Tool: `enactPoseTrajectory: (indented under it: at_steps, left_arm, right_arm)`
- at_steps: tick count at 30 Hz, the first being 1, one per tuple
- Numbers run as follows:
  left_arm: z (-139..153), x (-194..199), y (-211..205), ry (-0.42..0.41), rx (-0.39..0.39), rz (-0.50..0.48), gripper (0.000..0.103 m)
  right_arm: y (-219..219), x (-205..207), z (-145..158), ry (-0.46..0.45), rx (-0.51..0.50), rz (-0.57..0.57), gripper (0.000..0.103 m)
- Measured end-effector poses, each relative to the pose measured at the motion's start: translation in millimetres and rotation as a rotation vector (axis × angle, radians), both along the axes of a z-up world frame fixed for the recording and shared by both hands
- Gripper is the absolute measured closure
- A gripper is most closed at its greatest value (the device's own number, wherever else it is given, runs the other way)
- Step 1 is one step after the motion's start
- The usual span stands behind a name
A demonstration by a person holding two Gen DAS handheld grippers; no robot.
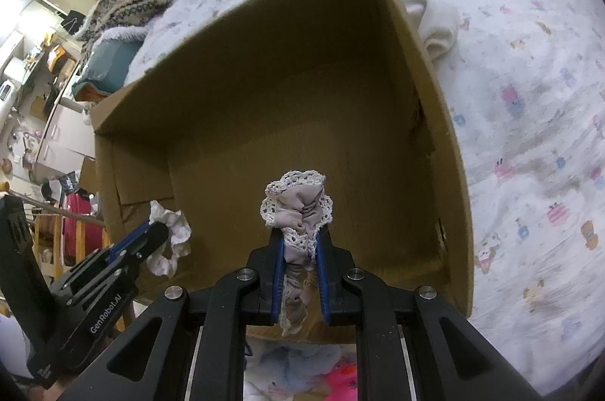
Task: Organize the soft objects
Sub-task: 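Carry both scrunchies over the box and open both tools to drop them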
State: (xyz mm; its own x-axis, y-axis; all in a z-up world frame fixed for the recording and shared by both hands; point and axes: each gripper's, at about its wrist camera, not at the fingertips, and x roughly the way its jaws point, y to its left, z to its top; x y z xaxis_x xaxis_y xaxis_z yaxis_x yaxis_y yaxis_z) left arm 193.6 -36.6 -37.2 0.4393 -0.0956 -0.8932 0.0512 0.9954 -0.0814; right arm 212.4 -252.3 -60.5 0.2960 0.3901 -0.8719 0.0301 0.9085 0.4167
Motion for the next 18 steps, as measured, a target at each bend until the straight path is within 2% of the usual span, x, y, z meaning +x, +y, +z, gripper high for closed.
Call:
enactPoseTrajectory:
  at_steps: [5, 8, 10, 15, 18]
  left_arm:
    - [-2.7, -0.7, -9.5, 0.005, 0.018, -0.031, 0.092]
    - [0.2, -1.7, -9.3, -0.005, -0.027, -0.025, 0.092]
    - [2.2, -1.0, -9.6, -0.010, -0.022, -0.022, 0.092]
    - [2.8, 0.9, -7.3, -0.006, -0.011, -0.008, 0.086]
    - [2.5, 0.7, -10.4, 0.003, 0.001, -0.013, 0.078]
  right_arm:
    - [0.5, 5.9, -9.4, 0.031, 0.001, -0.010, 0.086]
    - [3.0, 7.5, -11.9, 0.040, -0.019, -0.005, 0.086]
    - [5.5, 9.5, -13.0, 0.044, -0.024, -0.005, 0.086]
    - [8.1, 11.7, -12.6, 0.044, -0.026, -0.006, 0.086]
    - [3.9, 9.8, -12.4, 0.039, -0.025, -0.015, 0.086]
